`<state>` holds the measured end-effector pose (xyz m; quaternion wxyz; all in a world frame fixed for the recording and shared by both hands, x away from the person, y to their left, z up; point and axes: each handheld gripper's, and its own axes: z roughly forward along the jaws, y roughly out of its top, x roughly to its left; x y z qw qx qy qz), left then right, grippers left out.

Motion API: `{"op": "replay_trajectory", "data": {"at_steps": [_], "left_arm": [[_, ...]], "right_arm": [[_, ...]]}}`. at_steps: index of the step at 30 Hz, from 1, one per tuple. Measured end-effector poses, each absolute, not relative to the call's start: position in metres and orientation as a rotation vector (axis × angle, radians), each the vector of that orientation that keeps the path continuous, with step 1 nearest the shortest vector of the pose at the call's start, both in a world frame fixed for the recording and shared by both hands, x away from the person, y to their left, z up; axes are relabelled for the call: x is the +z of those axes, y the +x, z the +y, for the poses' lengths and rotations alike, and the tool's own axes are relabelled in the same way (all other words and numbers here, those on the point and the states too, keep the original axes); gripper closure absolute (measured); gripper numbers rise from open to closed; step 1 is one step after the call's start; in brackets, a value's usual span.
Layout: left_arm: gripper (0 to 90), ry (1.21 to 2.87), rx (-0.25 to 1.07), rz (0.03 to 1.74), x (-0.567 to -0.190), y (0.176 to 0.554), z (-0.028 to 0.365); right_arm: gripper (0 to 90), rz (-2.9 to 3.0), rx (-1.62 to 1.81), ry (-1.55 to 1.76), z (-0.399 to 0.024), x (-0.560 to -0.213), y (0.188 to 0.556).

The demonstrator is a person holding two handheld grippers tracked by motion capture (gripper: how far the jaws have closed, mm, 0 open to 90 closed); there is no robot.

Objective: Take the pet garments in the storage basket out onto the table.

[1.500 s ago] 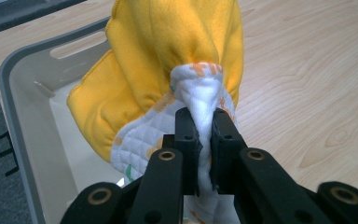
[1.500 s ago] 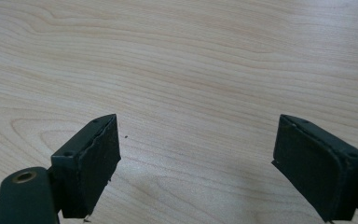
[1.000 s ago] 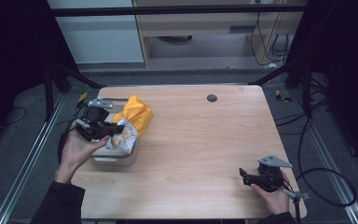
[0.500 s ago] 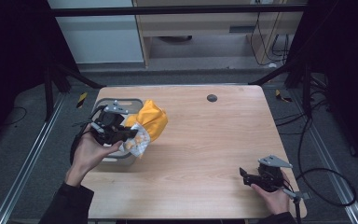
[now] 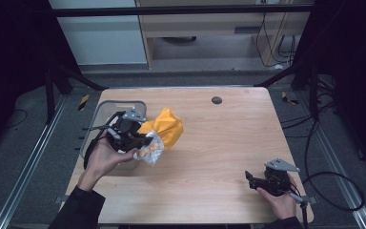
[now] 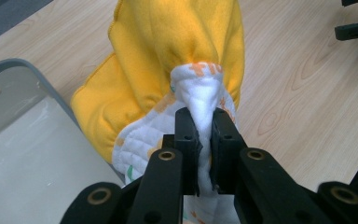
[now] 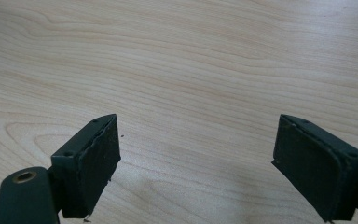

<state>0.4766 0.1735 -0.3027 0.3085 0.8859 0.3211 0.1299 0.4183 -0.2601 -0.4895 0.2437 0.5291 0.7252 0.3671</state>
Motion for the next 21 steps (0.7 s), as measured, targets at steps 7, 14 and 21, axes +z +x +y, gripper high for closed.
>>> {"op": "replay_trajectory", "data": {"at_steps": [7,14,21], "left_arm": [[83.5,2.346,0.327,0.803,-0.309,0.478,0.162],[83.5,2.370,0.304,0.759,-0.319,0.479,0.148],[83.4,2.401,0.283,0.735,-0.332,0.482,0.135]], "right_arm": [[14.5,1.977,1.002,1.433,-0.261,-0.490,0.419],[14.5,1.976,1.001,1.430,-0.261,-0.490,0.419],[14.5,1.978,1.000,1.424,-0.261,-0.490,0.419]]}}
